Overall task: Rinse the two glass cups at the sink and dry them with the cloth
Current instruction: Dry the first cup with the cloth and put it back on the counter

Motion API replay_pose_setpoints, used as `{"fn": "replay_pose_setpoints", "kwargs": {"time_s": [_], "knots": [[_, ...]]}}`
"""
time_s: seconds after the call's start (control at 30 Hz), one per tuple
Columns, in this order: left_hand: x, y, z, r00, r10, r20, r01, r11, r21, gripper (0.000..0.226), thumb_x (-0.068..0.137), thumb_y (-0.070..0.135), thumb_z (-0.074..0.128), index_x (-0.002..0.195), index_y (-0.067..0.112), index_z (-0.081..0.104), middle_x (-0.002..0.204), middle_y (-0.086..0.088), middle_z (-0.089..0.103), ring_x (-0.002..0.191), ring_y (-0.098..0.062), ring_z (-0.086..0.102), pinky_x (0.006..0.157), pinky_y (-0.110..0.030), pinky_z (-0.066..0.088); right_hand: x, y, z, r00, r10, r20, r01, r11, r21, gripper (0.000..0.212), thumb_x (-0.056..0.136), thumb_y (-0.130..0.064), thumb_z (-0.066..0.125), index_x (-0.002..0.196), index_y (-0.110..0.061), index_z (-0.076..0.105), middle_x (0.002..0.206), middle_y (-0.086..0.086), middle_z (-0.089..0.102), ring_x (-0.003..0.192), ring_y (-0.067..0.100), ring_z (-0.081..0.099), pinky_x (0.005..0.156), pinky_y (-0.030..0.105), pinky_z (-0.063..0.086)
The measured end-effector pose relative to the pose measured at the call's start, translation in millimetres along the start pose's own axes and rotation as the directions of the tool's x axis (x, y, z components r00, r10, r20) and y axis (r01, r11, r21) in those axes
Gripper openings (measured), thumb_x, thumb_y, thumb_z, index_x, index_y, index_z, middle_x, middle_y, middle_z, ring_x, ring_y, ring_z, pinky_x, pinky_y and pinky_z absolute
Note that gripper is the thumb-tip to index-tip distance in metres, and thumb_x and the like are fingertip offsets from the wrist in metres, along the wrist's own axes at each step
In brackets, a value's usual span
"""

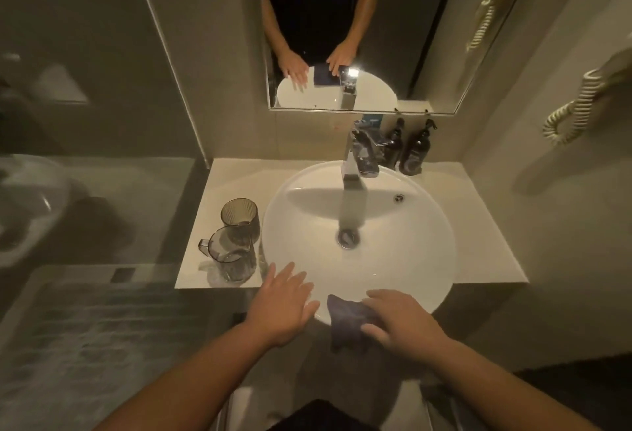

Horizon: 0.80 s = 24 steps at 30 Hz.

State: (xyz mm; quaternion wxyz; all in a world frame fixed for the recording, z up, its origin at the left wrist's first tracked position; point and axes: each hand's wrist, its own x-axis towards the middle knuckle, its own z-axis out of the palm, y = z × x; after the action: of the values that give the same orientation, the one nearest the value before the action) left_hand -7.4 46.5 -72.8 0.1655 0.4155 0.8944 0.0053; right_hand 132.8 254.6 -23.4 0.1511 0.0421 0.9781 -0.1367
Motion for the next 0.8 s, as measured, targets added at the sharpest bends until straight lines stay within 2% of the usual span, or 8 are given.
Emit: {"fn": "replay_pose_setpoints", "kwargs": {"time_s": [0.07,0.13,0.27,0.33,0.43,0.57,0.73,0.8], "knots": [[-0.3,4.5,-2.0,1.000,-0.024,0.010,0.024,1.000,0.006,0.078,0.091,0.061,0.001,0.153,0.027,0.036,0.167,0.001,0.024,0.156,-0.024,0.005,0.124,-0.053,-0.009,-5.4,7.6,2.8,0.999,-0.047,0.022,0.047,0.999,-0.007,0.052,0.091,-0.061,0.041,0.128,-0.026,0.053,0.127,-0.004,0.056,0.116,0.015,0.051,0.103,0.030,0.038],[-2.3,15.1,-5.8,0.999,-0.030,0.029,0.031,0.999,-0.022,0.068,0.099,0.059,0.013,0.154,0.026,0.034,0.167,0.001,0.022,0.156,-0.022,0.005,0.124,-0.049,-0.008,-9.1,18.1,5.8,0.995,-0.084,0.045,0.085,0.996,-0.018,0.055,0.089,-0.063,0.043,0.131,-0.027,0.049,0.127,-0.005,0.056,0.112,0.013,0.050,0.102,0.030,0.038],[-4.9,57.1,-14.4,0.993,0.109,0.039,-0.107,0.993,-0.054,0.070,0.099,0.063,0.027,0.155,0.021,0.031,0.166,-0.003,0.023,0.155,-0.024,0.013,0.126,-0.049,0.003,-8.2,35.7,3.0,0.984,-0.142,0.106,0.146,0.989,-0.030,0.052,0.087,-0.059,0.051,0.129,-0.029,0.051,0.123,-0.005,0.060,0.108,0.014,0.055,0.100,0.034,0.042],[0.2,72.3,-11.4,0.987,0.139,0.075,-0.133,0.988,-0.082,0.074,0.094,0.070,0.032,0.150,0.022,0.036,0.160,-0.003,0.035,0.149,-0.026,0.028,0.123,-0.051,0.015,-4.1,40.7,0.3,0.975,-0.171,0.141,0.178,0.983,-0.038,0.052,0.086,-0.058,0.054,0.127,-0.027,0.052,0.123,-0.002,0.060,0.109,0.017,0.055,0.099,0.038,0.043],[6.6,77.6,-3.0,0.985,0.140,0.103,-0.135,0.990,-0.046,0.068,0.084,0.073,0.044,0.132,0.025,0.049,0.134,-0.002,0.059,0.122,-0.025,0.054,0.106,-0.045,0.038,1.2,45.7,-1.6,0.969,-0.191,0.159,0.201,0.978,-0.049,0.055,0.084,-0.058,0.057,0.127,-0.024,0.050,0.127,0.002,0.058,0.111,0.021,0.055,0.097,0.034,0.042],[6.4,74.8,5.6,0.988,0.143,0.052,-0.145,0.989,0.026,0.057,0.087,0.056,0.058,0.132,0.022,0.052,0.132,-0.003,0.062,0.117,-0.024,0.058,0.102,-0.042,0.044,-3.0,48.8,-0.6,0.975,-0.186,0.119,0.190,0.981,-0.029,0.048,0.086,-0.053,0.058,0.123,-0.024,0.050,0.119,0.001,0.062,0.103,0.020,0.059,0.088,0.031,0.043],[-0.7,80.5,2.2,0.989,0.140,-0.039,-0.140,0.990,-0.003,0.040,0.088,0.051,0.059,0.120,0.028,0.060,0.120,0.003,0.069,0.109,-0.021,0.064,0.094,-0.039,0.049,-13.0,53.4,9.1,0.978,-0.204,-0.042,0.202,0.978,-0.054,0.032,0.087,-0.045,0.060,0.116,-0.030,0.057,0.112,-0.003,0.067,0.098,0.016,0.063,0.087,0.026,0.043],[-5.6,81.5,-4.3,0.989,0.132,-0.062,-0.135,0.989,-0.051,0.031,0.090,0.045,0.059,0.116,0.029,0.064,0.114,0.004,0.072,0.104,-0.019,0.065,0.091,-0.037,0.050,-16.9,60.4,3.6,0.977,-0.210,-0.036,0.209,0.978,-0.022,0.026,0.089,-0.039,0.059,0.114,-0.030,0.059,0.110,-0.006,0.067,0.097,0.013,0.062,0.085,0.023,0.042]]}}
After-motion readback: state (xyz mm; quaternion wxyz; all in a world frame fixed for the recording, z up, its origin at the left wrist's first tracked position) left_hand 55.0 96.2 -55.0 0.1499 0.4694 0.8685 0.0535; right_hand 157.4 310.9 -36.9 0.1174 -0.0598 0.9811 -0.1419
